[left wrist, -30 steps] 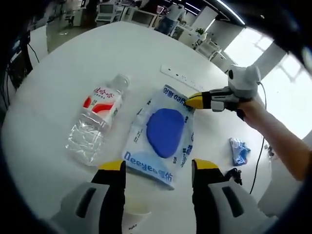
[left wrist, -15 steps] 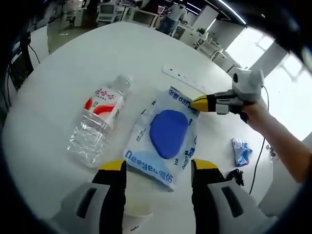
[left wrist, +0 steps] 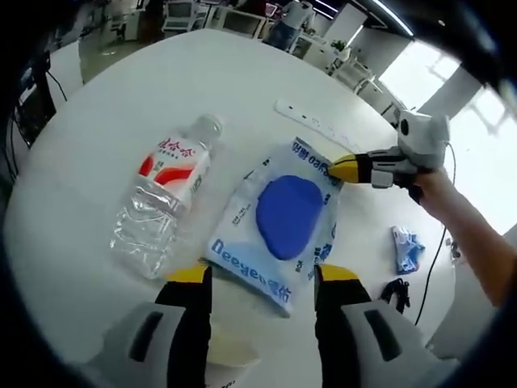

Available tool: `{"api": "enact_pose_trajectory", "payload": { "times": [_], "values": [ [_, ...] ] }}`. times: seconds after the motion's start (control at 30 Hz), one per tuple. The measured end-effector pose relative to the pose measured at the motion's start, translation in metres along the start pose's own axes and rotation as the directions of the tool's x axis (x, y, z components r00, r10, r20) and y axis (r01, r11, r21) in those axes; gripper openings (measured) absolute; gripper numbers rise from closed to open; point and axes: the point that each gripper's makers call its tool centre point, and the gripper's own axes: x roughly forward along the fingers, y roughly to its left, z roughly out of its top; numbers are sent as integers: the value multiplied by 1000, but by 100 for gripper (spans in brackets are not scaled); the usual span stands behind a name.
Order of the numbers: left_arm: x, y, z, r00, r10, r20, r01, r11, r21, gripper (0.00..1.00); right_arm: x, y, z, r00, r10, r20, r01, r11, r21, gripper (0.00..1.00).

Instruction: Arrange the tabletop items into an orderly group along one side of the table until the central work area is clear of visible clutter.

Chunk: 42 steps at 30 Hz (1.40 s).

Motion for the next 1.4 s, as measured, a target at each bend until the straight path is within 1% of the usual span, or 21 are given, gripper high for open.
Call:
{"api": "enact_pose_trajectory", "payload": {
  "times": [0.17,0.2,0.37,0.43,0.5,0.53,0.6,0.67,0.77,0.97,1.1,1.4],
  "values": [
    [6,0,2,1000,4,-3,-4,1000,-2,48,0,-2,-1,1000,-1,3,1,1000,5,0],
    [8,2,0,1000,10,-12,-10,1000,-2,47,-1,-2,-1,1000,-2,2,2,1000,4,0],
    [15,4,-2,1000,14,-28,-14,1000,-9,43,-2,-2,-2,1000,-3,4,3,1000,8,0],
    [17,6,-4,999,24,-36,-24,1000,0,41,-1,-3,-2,1000,-2,3,2,1000,8,0],
    [18,7,-5,999,26,-43,-27,1000,-6,37,-1,-4,-3,1000,-2,4,2,1000,7,0],
    [19,7,-7,998,32,-56,-31,999,14,34,-1,-5,-3,1000,-2,4,2,1000,7,0],
    [21,9,-9,997,39,-62,-38,999,15,30,-1,-5,-3,1000,-3,3,3,1000,7,0],
    [21,9,-8,998,41,-56,-40,999,17,27,-1,-5,-3,1000,-3,2,3,1000,3,0],
    [22,12,-9,996,62,-63,-60,997,41,19,0,-4,-4,1000,-4,2,4,1000,2,0],
    [22,12,-9,997,53,-62,-51,998,29,17,0,-4,-3,1000,-6,4,6,1000,3,0],
    [22,12,-9,997,48,-59,-47,998,34,13,0,-3,-3,1000,-6,4,6,1000,3,0],
    [20,13,-8,998,40,-57,-38,998,42,9,-1,-1,-2,1000,-7,4,7,1000,2,0]
  ]
}}
